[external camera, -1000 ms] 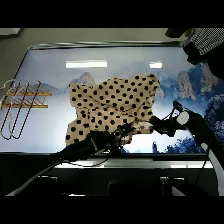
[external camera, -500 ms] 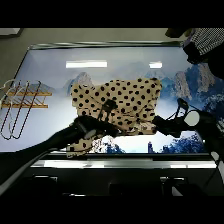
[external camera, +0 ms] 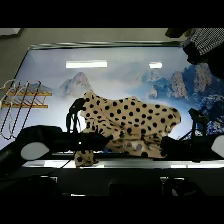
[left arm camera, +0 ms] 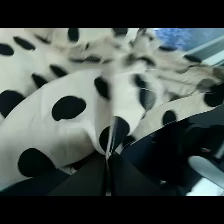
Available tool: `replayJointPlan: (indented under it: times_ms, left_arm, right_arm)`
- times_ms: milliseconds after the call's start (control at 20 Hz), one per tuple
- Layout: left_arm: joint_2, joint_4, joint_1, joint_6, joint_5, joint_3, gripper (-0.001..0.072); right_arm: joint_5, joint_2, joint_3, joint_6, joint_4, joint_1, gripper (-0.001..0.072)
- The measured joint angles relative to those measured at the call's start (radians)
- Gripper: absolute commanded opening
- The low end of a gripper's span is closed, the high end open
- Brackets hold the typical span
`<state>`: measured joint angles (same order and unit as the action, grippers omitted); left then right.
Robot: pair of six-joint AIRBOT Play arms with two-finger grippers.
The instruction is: Fold the clothes and pants, and hang the long-sleeved shirts on hangers.
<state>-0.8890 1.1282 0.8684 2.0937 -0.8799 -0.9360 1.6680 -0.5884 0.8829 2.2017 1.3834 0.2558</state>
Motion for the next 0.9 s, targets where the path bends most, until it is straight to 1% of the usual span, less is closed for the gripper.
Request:
replayJointPlan:
  times_ms: [100,200,350,450,600,700,800,900]
  left_arm:
    - [0.025,-0.014,0.014,0.049,0.046,0.027,0.0023]
    - [0.024,-0.026,0.002,0.082,0.1,0.042,0.0023]
    - [-0.013,-0.032,-0.071,0.102,0.154,0.053,0.0024]
    - [-0.06,-0.029,-0.137,0.105,0.171,0.055,0.0024]
    - [-0.148,-0.03,-0.222,0.076,0.183,0.057,0.0024]
    - [-0.191,-0.039,-0.264,0.041,0.185,0.042,0.0023]
    - [-0.211,-0.048,-0.304,-0.011,0.186,-0.011,0.0023]
    - [-0.22,-0.05,-0.344,-0.082,0.172,-0.114,0.0023]
  right_arm:
    - [-0.03,-0.013,0.018,0.031,0.004,0.038,0.0028]
    - [-0.086,-0.091,0.073,0.024,-0.003,0.058,0.0029]
    - [-0.165,-0.303,0.22,-0.035,0.009,0.071,0.0029]
    - [-0.192,-0.438,0.303,-0.072,0.03,0.075,0.0029]
    - [-0.218,-0.584,0.369,-0.122,0.035,0.077,0.0029]
    - [-0.225,-0.627,0.403,-0.144,0.047,0.078,0.0029]
    - [-0.21,-0.644,0.483,-0.168,0.07,0.078,0.0029]
    - [-0.182,-0.652,0.623,-0.188,0.097,0.078,0.0029]
